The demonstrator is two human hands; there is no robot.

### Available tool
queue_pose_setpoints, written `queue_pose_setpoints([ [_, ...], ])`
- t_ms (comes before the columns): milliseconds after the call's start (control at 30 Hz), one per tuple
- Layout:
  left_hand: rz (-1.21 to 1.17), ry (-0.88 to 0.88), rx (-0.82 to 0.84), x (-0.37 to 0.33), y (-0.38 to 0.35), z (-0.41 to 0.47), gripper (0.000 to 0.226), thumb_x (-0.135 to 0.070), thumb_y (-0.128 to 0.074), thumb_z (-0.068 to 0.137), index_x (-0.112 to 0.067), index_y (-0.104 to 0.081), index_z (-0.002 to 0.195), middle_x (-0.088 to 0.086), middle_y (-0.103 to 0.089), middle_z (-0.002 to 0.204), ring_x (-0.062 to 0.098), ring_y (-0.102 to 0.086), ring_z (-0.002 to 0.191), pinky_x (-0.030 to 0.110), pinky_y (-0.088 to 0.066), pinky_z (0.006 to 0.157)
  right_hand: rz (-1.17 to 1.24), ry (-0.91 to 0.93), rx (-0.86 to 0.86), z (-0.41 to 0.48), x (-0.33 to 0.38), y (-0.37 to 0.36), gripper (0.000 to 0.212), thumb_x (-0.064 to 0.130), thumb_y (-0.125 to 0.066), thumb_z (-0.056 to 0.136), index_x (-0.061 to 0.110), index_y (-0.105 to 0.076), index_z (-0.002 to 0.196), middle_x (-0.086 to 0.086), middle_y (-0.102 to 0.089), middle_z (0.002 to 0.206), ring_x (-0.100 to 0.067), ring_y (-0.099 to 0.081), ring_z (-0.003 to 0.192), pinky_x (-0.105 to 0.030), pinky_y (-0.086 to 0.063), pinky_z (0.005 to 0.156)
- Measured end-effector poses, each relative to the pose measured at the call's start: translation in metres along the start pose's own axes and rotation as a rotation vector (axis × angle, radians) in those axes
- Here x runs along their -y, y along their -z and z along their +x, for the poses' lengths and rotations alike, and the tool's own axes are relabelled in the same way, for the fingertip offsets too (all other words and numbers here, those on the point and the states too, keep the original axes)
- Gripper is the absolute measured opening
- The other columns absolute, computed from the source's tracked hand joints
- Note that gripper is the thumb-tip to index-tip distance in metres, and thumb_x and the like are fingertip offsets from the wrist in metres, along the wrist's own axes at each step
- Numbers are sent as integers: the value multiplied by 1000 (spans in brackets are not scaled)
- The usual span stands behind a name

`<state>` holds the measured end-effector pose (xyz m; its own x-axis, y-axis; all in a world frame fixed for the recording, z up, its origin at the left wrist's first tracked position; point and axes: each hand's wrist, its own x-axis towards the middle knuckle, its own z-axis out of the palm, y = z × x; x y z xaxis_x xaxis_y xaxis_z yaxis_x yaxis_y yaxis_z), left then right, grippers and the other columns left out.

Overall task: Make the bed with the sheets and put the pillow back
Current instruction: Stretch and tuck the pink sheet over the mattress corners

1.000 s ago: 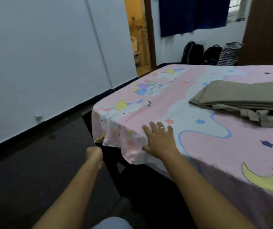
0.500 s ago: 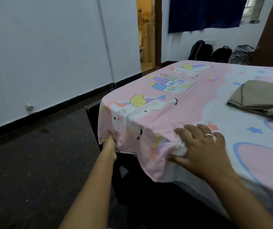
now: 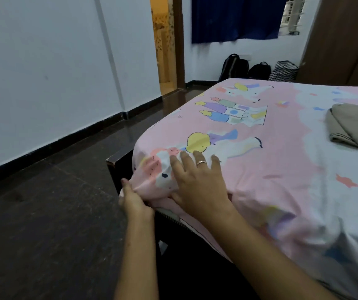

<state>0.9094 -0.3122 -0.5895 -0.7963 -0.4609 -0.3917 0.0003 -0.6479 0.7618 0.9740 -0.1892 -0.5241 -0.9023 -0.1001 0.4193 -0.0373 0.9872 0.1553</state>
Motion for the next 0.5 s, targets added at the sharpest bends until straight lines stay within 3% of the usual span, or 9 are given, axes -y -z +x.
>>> queue_pose_setpoints([
  [100, 304, -245, -172, 1, 23, 28, 34, -32, -53, 94, -1, -66, 99, 16, -66, 96, 28, -64, 82, 35, -49, 71, 12, -23, -23, 10, 21, -6, 88, 60, -78, 48, 22, -58, 124, -8, -59, 125, -37, -57, 112, -63, -38, 88],
  [200, 558, -390, -162, -4, 38, 57, 41, -31, -50, 96, 7, -66, 100, 26, -67, 97, 36, -64, 93, 39, -47, 75, 61, 4, -53, 13, 54, -12, 81, 54, -77, 51, 27, -58, 125, -5, -54, 135, -37, -50, 123, -66, -28, 98],
  [367, 642, -498, -94, -1, 44, 64, 38, -24, -45, 99, 7, -64, 108, 30, -65, 106, 37, -63, 101, 37, -44, 80, 73, 112, 3, 14, 107, -50, 47, 30, -51, 80, 18, -64, 123, -4, -54, 138, -26, -41, 135, -56, -7, 113],
  [500, 613, -509, -63, 6, 47, 66, 34, -21, -45, 99, 4, -65, 108, 28, -66, 105, 36, -63, 100, 34, -42, 77, 13, 194, 142, 18, 119, -67, 50, 25, -34, 81, 16, -67, 118, -4, -60, 130, -22, -46, 131, -50, -6, 114],
])
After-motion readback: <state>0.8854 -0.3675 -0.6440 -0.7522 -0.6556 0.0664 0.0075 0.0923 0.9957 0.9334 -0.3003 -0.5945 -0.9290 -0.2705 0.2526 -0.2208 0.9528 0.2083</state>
